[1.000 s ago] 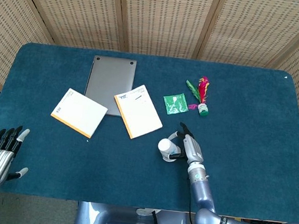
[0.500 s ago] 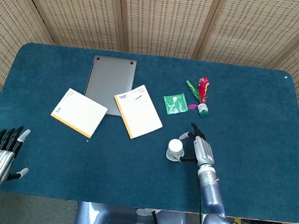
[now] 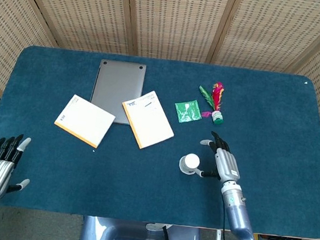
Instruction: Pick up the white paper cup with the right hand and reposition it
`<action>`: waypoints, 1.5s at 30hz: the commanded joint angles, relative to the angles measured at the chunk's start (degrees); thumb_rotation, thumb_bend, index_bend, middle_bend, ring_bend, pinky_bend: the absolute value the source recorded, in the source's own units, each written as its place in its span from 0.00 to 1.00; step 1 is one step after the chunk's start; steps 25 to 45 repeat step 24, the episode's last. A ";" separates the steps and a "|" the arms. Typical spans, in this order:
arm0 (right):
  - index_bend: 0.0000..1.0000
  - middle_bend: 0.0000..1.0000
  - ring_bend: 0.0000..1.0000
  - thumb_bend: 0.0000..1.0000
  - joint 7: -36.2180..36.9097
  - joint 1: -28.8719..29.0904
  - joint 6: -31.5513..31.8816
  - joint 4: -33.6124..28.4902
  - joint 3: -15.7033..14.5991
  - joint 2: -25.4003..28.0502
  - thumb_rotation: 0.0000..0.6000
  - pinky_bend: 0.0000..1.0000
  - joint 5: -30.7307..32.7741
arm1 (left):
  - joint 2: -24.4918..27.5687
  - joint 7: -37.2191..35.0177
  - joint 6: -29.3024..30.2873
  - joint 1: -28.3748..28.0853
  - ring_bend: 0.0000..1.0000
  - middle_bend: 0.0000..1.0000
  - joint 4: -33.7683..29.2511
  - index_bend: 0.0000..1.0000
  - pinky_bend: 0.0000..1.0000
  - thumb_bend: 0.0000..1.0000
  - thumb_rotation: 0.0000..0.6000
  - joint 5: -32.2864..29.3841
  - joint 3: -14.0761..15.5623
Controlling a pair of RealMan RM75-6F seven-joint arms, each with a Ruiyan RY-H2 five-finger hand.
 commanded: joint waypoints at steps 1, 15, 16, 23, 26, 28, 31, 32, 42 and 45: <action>0.25 0.00 0.00 0.25 -1.30 -1.59 2.61 -1.68 -2.26 3.42 1.00 0.00 -5.72 | 0.04 -0.21 0.08 0.04 0.00 0.00 0.08 0.00 0.00 0.14 1.00 -0.18 -0.13; 0.00 0.00 0.00 0.16 -7.36 -11.97 21.59 7.41 -10.50 8.17 1.00 0.00 -23.96 | -0.38 -2.31 0.83 0.08 0.00 0.00 1.24 0.00 0.00 0.14 1.00 -0.38 -0.82; 0.00 0.00 0.00 0.16 -7.22 -12.96 22.64 8.47 -11.18 8.35 1.00 0.00 -24.63 | -0.47 -2.45 0.83 0.08 0.00 0.00 1.41 0.00 0.00 0.14 1.00 -0.40 -0.84; 0.00 0.00 0.00 0.16 -5.73 -16.23 24.97 11.40 -13.10 8.52 1.00 0.00 -27.70 | -0.65 -2.83 0.76 0.02 0.00 0.00 1.97 0.00 0.00 0.14 1.00 -0.45 -0.88; 0.00 0.00 0.00 0.16 -5.54 -16.45 25.00 11.51 -13.18 8.51 1.00 0.00 -27.93 | -0.64 -2.87 0.74 0.02 0.00 0.00 1.97 0.00 0.00 0.14 1.00 -0.50 -0.90; 0.00 0.00 0.00 0.16 -5.54 -16.45 25.00 11.51 -13.18 8.51 1.00 0.00 -27.93 | -0.64 -2.87 0.74 0.02 0.00 0.00 1.97 0.00 0.00 0.14 1.00 -0.50 -0.90; 0.00 0.00 0.00 0.16 -5.54 -16.45 25.00 11.51 -13.18 8.51 1.00 0.00 -27.93 | -0.64 -2.87 0.74 0.02 0.00 0.00 1.97 0.00 0.00 0.14 1.00 -0.50 -0.90; 0.00 0.00 0.00 0.16 -5.54 -16.45 25.00 11.51 -13.18 8.51 1.00 0.00 -27.93 | -0.64 -2.87 0.74 0.02 0.00 0.00 1.97 0.00 0.00 0.14 1.00 -0.50 -0.90; 0.00 0.00 0.00 0.16 -5.54 -16.45 25.00 11.51 -13.18 8.51 1.00 0.00 -27.93 | -0.64 -2.87 0.74 0.02 0.00 0.00 1.97 0.00 0.00 0.14 1.00 -0.50 -0.90; 0.00 0.00 0.00 0.16 -5.54 -16.45 25.00 11.51 -13.18 8.51 1.00 0.00 -27.93 | -0.64 -2.87 0.74 0.02 0.00 0.00 1.97 0.00 0.00 0.14 1.00 -0.50 -0.90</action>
